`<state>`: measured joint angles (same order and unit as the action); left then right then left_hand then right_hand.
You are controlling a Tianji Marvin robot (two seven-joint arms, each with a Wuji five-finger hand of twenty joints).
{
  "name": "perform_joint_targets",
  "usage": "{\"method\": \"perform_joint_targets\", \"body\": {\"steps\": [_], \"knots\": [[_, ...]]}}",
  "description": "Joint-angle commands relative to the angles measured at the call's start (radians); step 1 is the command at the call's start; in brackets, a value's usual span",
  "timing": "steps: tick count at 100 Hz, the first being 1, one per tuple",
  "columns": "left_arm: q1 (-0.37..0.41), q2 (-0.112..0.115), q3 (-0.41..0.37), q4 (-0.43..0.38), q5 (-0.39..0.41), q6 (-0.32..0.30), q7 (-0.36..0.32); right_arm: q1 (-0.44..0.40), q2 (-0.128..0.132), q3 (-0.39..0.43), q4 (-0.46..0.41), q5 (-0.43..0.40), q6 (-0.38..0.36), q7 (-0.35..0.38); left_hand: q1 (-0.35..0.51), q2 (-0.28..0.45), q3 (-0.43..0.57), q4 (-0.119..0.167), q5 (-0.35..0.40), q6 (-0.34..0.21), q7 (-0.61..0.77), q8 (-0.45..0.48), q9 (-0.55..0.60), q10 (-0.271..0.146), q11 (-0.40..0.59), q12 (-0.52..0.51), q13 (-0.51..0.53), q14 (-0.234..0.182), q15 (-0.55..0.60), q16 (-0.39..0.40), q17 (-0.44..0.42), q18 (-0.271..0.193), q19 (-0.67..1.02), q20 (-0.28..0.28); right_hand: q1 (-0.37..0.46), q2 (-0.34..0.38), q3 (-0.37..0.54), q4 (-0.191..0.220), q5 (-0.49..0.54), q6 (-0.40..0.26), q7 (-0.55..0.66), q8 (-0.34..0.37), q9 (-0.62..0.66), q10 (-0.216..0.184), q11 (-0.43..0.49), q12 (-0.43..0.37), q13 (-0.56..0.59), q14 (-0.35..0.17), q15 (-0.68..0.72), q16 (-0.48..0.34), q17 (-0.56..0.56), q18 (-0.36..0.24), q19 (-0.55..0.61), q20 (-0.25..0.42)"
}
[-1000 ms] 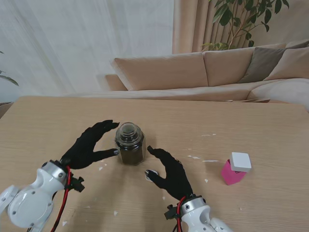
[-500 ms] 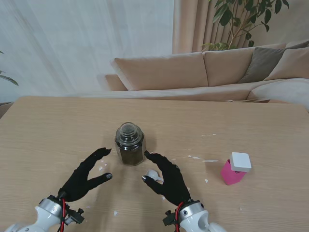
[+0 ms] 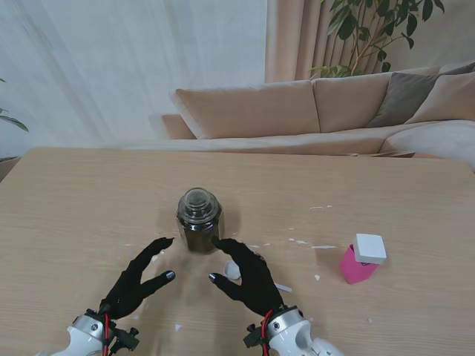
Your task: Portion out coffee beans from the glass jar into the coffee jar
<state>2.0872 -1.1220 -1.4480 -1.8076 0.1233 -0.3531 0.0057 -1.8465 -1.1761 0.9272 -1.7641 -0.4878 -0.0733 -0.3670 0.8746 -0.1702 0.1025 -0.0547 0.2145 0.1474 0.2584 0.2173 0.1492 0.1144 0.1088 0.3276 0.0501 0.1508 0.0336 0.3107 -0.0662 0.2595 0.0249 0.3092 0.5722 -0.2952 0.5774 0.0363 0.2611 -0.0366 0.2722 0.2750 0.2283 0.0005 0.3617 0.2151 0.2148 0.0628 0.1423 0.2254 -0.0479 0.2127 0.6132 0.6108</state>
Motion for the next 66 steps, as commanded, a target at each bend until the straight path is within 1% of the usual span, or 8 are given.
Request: {"method": "perform_joint_targets", "body": {"steps": [1, 6, 17, 23, 24, 43, 66], "knots": [[0.002, -0.007, 0.002, -0.001, 0.001, -0.008, -0.023, -0.003, -0.005, -0.004, 0.0, 0.003, -0.004, 0.016, 0.006, 0.026, 0.012, 0.019, -0.03, -0.031, 0.017, -0.012, -0.013, -0.03, -0.029, -0.016, -0.021, -0.045, -0.017, -0.023, 0.005, -0.049, -0.023, -0.034, 0.009, 0.014, -0.022, 0.007, -0.04, -0.044, 0.003, -0.014, -0.035, -0.033, -0.016, -0.01, -0.029, -0.055, -0.021, -0.004, -0.018, -0.04, -0.026, 0.0], [-0.002, -0.01, 0.009, 0.003, 0.001, -0.019, -0.004, -0.003, -0.005, -0.005, 0.001, 0.004, -0.007, 0.017, 0.005, 0.025, 0.015, 0.019, -0.028, -0.031, 0.021, -0.011, -0.014, -0.031, -0.027, -0.013, -0.021, -0.046, -0.016, -0.024, 0.005, -0.05, -0.022, -0.036, 0.007, 0.016, -0.026, 0.006, -0.043, -0.047, 0.004, -0.015, -0.036, -0.035, -0.018, -0.011, -0.031, -0.056, -0.022, -0.005, -0.02, -0.042, -0.029, -0.001], [-0.006, -0.016, 0.019, 0.004, -0.015, -0.033, 0.017, -0.002, -0.002, -0.009, 0.005, 0.004, -0.017, 0.026, -0.004, 0.03, 0.024, 0.018, -0.034, -0.035, 0.024, -0.011, -0.018, -0.039, -0.036, -0.015, -0.022, -0.056, -0.02, -0.033, 0.005, -0.06, -0.023, -0.043, -0.003, 0.026, -0.041, 0.001, -0.051, -0.054, 0.002, -0.019, -0.039, -0.041, -0.022, -0.013, -0.039, -0.062, -0.027, -0.008, -0.028, -0.045, -0.038, -0.003], [-0.005, -0.018, 0.023, 0.001, -0.017, -0.034, 0.026, -0.001, -0.001, -0.011, 0.007, 0.004, -0.02, 0.03, -0.005, 0.029, 0.03, 0.017, -0.03, -0.034, 0.028, -0.01, -0.017, -0.035, -0.036, -0.013, -0.021, -0.055, -0.021, -0.037, 0.005, -0.059, -0.024, -0.047, -0.004, 0.027, -0.048, -0.001, -0.053, -0.056, 0.002, -0.02, -0.039, -0.044, -0.023, -0.013, -0.04, -0.062, -0.028, -0.009, -0.029, -0.046, -0.04, -0.003], [-0.004, -0.018, 0.023, 0.001, -0.017, -0.034, 0.027, -0.001, -0.001, -0.011, 0.007, 0.004, -0.021, 0.03, -0.005, 0.029, 0.031, 0.017, -0.03, -0.034, 0.029, -0.01, -0.017, -0.036, -0.036, -0.013, -0.021, -0.055, -0.021, -0.038, 0.005, -0.058, -0.024, -0.048, -0.002, 0.029, -0.054, -0.003, -0.054, -0.056, 0.003, -0.021, -0.04, -0.045, -0.034, -0.019, -0.039, -0.063, -0.029, -0.01, -0.029, -0.046, -0.042, -0.002], [0.008, -0.018, 0.028, -0.021, -0.02, -0.026, 0.029, -0.006, 0.0, -0.007, 0.004, 0.011, -0.025, 0.036, -0.01, 0.027, 0.045, 0.015, -0.027, -0.032, 0.032, -0.01, -0.016, -0.035, -0.036, -0.011, -0.02, -0.056, -0.023, -0.046, 0.006, -0.057, -0.025, -0.057, 0.006, 0.03, -0.067, -0.002, -0.056, -0.058, 0.003, -0.025, -0.043, -0.048, -0.051, -0.026, -0.042, -0.063, -0.031, -0.011, -0.031, -0.047, -0.047, 0.0], [0.022, -0.014, 0.027, -0.032, -0.019, -0.025, 0.013, -0.014, -0.001, -0.007, 0.003, -0.001, -0.025, 0.021, -0.017, 0.024, 0.062, 0.013, -0.027, -0.03, 0.03, -0.012, -0.018, -0.035, -0.038, -0.009, -0.02, -0.06, -0.023, -0.054, 0.006, -0.058, -0.025, -0.067, 0.008, 0.03, -0.074, 0.0, -0.057, -0.059, 0.005, -0.027, -0.042, -0.046, -0.054, -0.027, -0.041, -0.063, -0.032, -0.01, -0.03, -0.047, -0.048, 0.004]]}}
